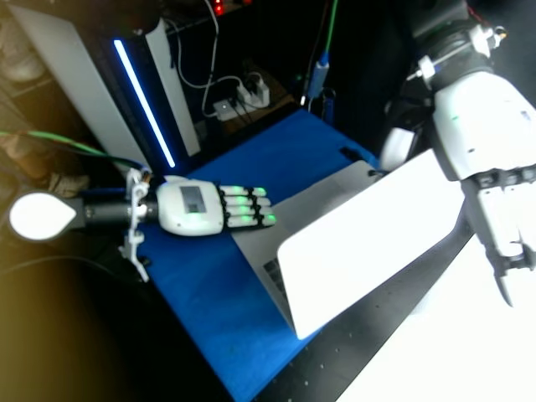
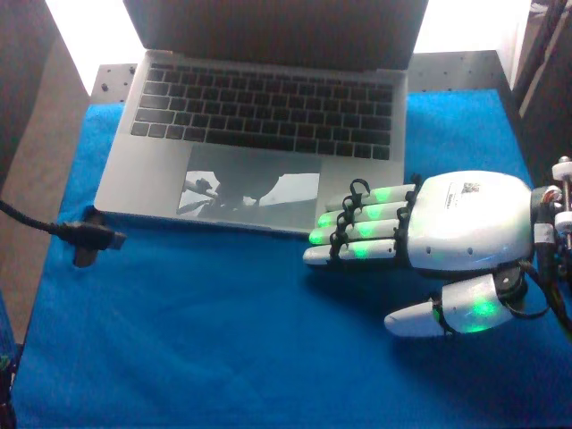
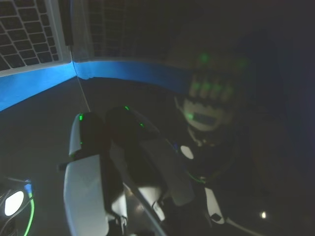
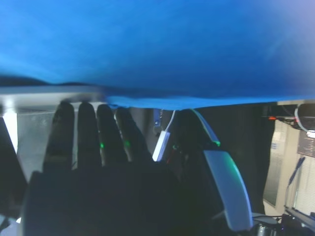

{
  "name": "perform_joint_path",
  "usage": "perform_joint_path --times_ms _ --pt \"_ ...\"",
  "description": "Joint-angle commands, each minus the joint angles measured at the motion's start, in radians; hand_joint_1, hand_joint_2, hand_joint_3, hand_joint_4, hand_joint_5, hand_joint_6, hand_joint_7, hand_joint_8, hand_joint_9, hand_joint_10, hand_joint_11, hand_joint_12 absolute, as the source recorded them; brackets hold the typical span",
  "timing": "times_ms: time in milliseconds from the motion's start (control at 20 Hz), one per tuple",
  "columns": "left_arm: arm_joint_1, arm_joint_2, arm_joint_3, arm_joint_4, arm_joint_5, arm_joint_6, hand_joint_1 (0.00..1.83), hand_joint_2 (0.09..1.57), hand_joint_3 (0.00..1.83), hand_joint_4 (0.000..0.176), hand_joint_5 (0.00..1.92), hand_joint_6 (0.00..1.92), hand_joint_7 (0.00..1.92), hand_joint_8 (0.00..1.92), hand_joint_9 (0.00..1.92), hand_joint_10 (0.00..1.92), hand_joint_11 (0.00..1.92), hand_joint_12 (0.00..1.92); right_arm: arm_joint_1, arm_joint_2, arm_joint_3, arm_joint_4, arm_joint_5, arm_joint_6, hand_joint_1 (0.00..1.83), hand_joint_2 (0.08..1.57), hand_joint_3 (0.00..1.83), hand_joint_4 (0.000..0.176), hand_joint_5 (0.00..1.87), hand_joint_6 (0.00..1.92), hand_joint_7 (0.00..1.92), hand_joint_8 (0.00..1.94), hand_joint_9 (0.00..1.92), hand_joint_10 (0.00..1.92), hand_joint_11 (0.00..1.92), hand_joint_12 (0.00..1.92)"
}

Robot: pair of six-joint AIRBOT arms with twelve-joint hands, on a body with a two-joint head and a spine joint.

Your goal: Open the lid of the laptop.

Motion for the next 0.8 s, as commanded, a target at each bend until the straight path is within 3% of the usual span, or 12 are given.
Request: perform_joint_path --times_ms 0,150,200,350,400,450,550,650,700,750 --pt "-0.021 0.013 -0.005 -0.02 -0.195 0.009 0.74 1.03 0.0 0.0 0.0 0.0 0.0 0.0 0.0 0.0 0.0 0.0 0.005 -0.012 -0.005 0.015 0.073 0.013 0.08 1.41 0.0 0.0 0.04 0.0 0.0 0.0 0.0 0.0 0.0 0.0" --pt "0.022 0.03 -0.047 -0.026 -0.217 -0.001 0.72 1.02 0.0 0.0 0.0 0.0 0.0 0.0 0.0 0.0 0.0 0.0 0.005 -0.012 -0.009 0.017 0.073 0.013 0.0 1.43 0.0 0.0 0.03 0.0 0.01 0.0 0.0 0.0 0.0 0.0" --pt "0.042 0.041 -0.067 0.004 -0.228 -0.049 0.72 1.03 0.0 0.0 0.0 0.0 0.0 0.0 0.0 0.0 0.0 0.0 0.005 -0.012 -0.011 0.018 0.073 0.013 0.0 1.42 0.0 0.0 0.02 0.0 0.0 0.0 0.0 0.0 0.0 0.0" --pt "0.112 0.067 -0.122 0.2 -0.27 -0.338 0.65 1.02 0.0 0.0 0.0 0.0 0.0 0.0 0.0 0.0 0.0 0.0 0.005 -0.012 -0.014 0.03 0.073 0.013 0.0 1.41 0.0 0.0 0.0 0.0 0.0 0.0 0.0 0.0 0.0 0.0" --pt "0.128 0.072 -0.135 0.268 -0.283 -0.424 0.65 1.03 0.0 0.01 0.0 0.0 0.0 0.0 0.0 0.0 0.04 0.02 0.005 -0.012 -0.014 0.034 0.073 0.013 0.0 1.41 0.0 0.0 0.0 0.0 0.0 0.0 0.0 0.0 0.0 0.0" --pt "0.136 0.079 -0.148 0.325 -0.297 -0.487 0.66 1.02 0.0 0.0 0.0 0.0 0.0 0.0 0.0 0.0 0.01 0.0 0.005 -0.012 -0.016 0.036 0.073 0.013 0.0 1.41 0.0 0.0 0.0 0.0 0.0 0.0 0.0 0.0 0.0 0.0" --pt "0.13 0.101 -0.191 0.388 -0.329 -0.509 0.58 0.98 0.0 0.0 0.0 0.0 0.0 0.0 0.0 0.0 0.0 0.0 0.005 -0.012 -0.02 0.036 0.073 0.013 0.0 1.41 0.0 0.0 0.0 0.0 0.0 0.0 0.0 0.0 0.0 0.0" --pt "0.118 0.15 -0.28 0.487 -0.391 -0.51 0.49 0.94 0.0 0.091 0.0 0.0 0.0 0.0 0.0 0.0 0.0 0.0 0.005 -0.012 -0.025 0.041 0.072 0.013 0.0 1.41 0.0 0.0 0.0 0.0 0.0 0.0 0.0 0.0 0.0 0.0" --pt "0.114 0.169 -0.315 0.518 -0.415 -0.51 0.48 0.88 0.0 0.161 0.0 0.0 0.0 0.0 0.0 0.0 0.0 0.0 0.005 -0.012 -0.027 0.043 0.072 0.016 0.0 1.4 0.0 0.0 0.01 0.01 0.0 0.0 0.0 0.0 0.0 0.0" --pt "0.112 0.177 -0.332 0.536 -0.429 -0.51 0.48 0.88 0.0 0.161 0.0 0.0 0.0 0.0 0.0 0.0 0.0 0.0 0.005 -0.012 -0.027 0.044 0.072 0.019 0.0 1.4 0.0 0.0 0.01 0.01 0.0 0.0 0.0 0.0 0.0 0.0"
